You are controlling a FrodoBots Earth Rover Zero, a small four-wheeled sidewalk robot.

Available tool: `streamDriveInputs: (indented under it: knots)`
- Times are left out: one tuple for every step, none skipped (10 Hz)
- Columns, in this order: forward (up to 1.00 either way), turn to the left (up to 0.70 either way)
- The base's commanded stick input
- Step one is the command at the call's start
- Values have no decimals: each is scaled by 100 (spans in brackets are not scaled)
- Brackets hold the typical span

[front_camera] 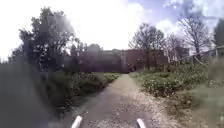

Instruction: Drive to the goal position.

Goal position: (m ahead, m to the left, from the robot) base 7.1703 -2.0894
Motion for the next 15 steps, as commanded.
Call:
streamDriveInputs:
  knots:
    - [59, 0]
    - [60, 0]
    - [60, -18]
    - [59, -44]
    - [60, -21]
    - [60, 0]
    - [59, 0]
    - [59, 0]
    - [59, 0]
    - [59, 0]
    - [59, 0]
    - [59, 0]
    - [59, 0]
    - [59, 0]
    - [59, 0]
